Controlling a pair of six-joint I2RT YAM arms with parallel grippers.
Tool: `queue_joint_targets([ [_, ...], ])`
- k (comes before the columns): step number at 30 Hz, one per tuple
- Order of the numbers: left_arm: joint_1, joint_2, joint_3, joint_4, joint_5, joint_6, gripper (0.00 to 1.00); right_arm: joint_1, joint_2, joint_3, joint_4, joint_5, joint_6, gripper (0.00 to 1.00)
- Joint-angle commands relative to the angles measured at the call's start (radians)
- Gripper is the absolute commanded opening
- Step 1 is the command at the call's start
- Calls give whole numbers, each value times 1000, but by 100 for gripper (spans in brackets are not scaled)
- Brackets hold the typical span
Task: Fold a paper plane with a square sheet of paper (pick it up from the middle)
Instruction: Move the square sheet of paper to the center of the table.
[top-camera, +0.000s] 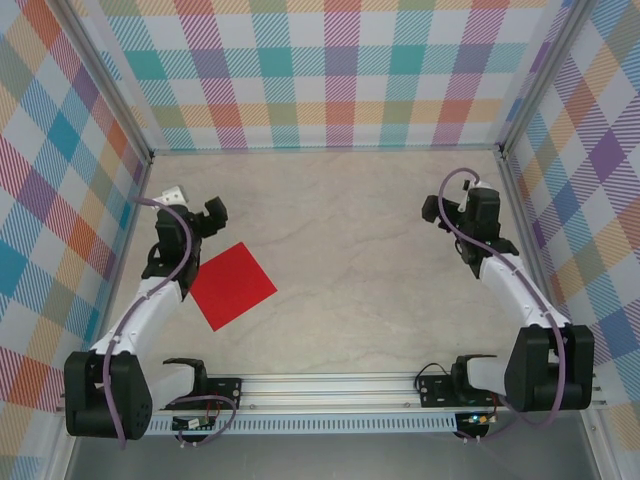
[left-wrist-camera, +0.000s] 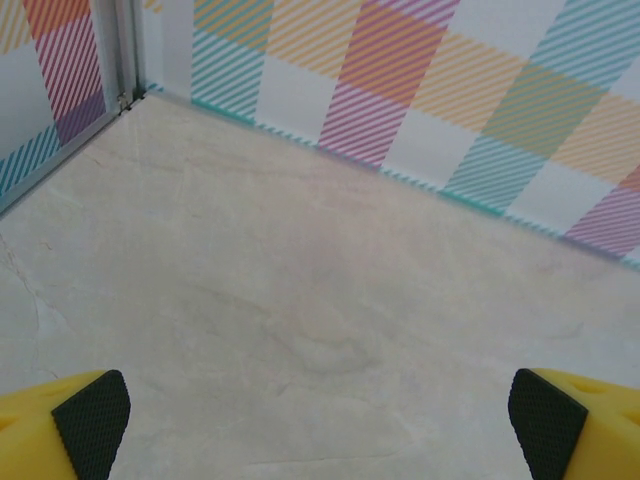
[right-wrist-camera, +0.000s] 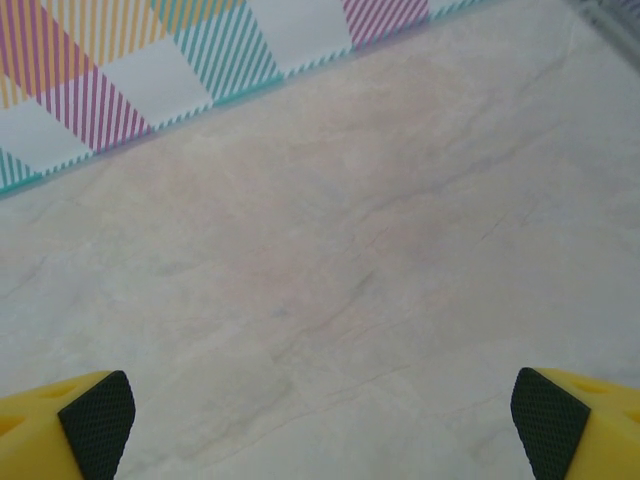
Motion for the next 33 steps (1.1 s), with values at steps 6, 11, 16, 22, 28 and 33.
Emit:
queue_joint_targets([
  [6,-4,-56,191,-480,47,-137,100,333,225,224,-285,6,136,100],
  [11,-2,-44,238,-557,44,-143,100,555,423,404,-336,95,121,100],
  [16,-1,-9,282,-606,22,-156,100,763,667,655,-436,221,79,100],
  [22,27,-3,301,-652,11,-184,100,904,885,908,-524,262,35,100],
  [28,72,-20,285,-657,13,-228,100,963,1058,1117,-625,273,6,100],
  [33,110,-36,267,-657,-2,-259,100,990,1160,1235,-686,281,-25,100],
])
